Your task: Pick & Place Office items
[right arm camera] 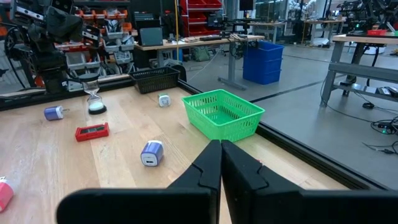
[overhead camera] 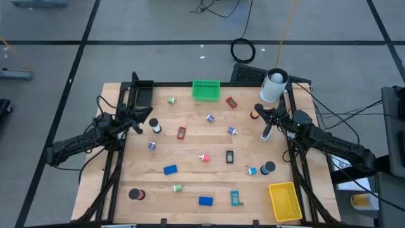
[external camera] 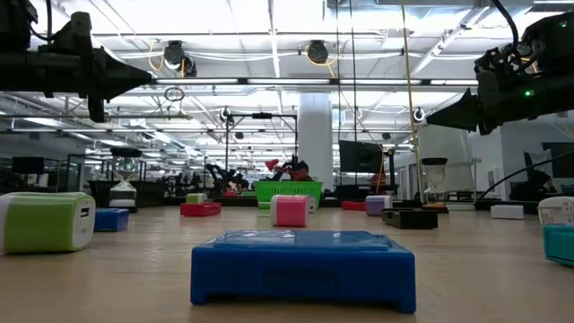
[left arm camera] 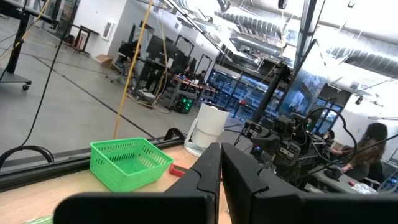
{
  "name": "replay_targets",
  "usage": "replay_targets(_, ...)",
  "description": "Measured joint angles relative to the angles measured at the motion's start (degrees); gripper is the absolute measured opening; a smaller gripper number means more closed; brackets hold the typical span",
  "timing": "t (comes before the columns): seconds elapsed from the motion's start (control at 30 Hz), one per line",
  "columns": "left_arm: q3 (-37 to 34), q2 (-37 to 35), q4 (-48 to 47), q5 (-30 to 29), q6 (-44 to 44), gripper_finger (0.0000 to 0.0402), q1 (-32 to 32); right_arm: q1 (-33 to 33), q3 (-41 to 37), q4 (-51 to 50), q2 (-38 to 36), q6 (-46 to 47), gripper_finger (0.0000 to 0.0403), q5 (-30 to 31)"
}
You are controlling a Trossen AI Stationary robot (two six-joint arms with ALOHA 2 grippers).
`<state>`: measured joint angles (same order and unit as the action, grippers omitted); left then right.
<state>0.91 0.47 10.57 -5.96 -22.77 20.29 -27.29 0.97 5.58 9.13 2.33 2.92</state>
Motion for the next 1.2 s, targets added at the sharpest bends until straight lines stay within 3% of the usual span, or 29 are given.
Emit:
replay_targets(0.7, -0.01, 0.00, 0.00, 0.00, -0.01, 0.0017, 0.01, 0.02, 0.00, 0.20, 0.00, 0.58, 0.0004, -0.07)
replay_targets(0.97, 0.00, 0.00, 0.00, 0.00, 0.00, 0.0017, 0.01, 0.03, 0.00, 0.30, 0.01, 5.34, 0.0004, -0.14)
replay_targets(1.2, 0.00, 0.00, 0.00, 0.00, 0.01, 0.0017, 0.01, 0.02, -0.02, 19.16, 1.83, 5.22, 0.0004, -0.28)
